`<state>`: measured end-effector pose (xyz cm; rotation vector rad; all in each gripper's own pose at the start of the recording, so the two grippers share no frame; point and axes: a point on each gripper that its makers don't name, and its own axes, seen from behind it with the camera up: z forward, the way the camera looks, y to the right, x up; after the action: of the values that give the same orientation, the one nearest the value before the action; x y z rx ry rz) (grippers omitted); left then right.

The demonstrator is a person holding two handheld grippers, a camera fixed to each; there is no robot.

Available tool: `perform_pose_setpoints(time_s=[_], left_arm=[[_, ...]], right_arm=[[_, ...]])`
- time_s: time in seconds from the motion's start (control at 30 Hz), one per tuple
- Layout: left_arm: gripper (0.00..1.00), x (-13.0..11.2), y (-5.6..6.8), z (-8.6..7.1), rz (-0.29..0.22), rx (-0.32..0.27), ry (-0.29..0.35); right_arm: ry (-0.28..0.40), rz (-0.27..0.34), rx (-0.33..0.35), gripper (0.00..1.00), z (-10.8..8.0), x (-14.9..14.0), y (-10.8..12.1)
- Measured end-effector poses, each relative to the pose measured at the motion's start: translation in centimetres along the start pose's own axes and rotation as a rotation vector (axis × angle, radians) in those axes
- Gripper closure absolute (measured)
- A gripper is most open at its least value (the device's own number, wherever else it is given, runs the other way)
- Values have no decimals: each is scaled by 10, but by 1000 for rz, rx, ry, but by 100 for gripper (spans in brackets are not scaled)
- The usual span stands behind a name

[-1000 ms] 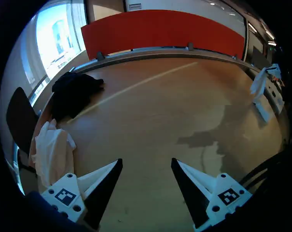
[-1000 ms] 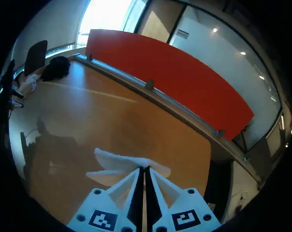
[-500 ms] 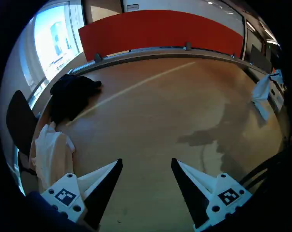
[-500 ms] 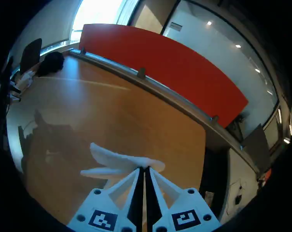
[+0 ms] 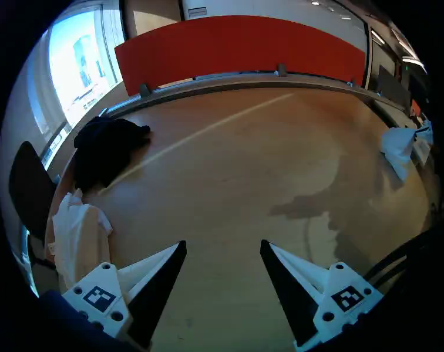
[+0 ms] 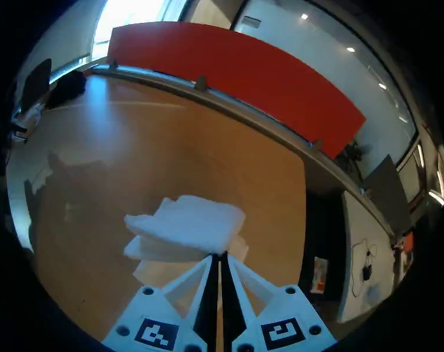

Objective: Fold towel

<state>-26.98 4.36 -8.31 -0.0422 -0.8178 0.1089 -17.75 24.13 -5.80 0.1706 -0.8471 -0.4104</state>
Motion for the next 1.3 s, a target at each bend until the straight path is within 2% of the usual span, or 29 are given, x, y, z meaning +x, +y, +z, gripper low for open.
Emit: perform_pose_setpoints(time_s=[0.37, 0.6, 1.3], left_arm=[[7, -1, -4, -2, 5, 4, 0], [7, -2, -6, -3, 3, 6, 0], [7, -3, -9, -4, 4, 14, -3]], right_arm=[[-60, 62, -7, 95, 1, -44, -4], [-106, 105, -9, 95, 7, -70, -8], [-191, 149, -2, 95, 20, -108, -19]])
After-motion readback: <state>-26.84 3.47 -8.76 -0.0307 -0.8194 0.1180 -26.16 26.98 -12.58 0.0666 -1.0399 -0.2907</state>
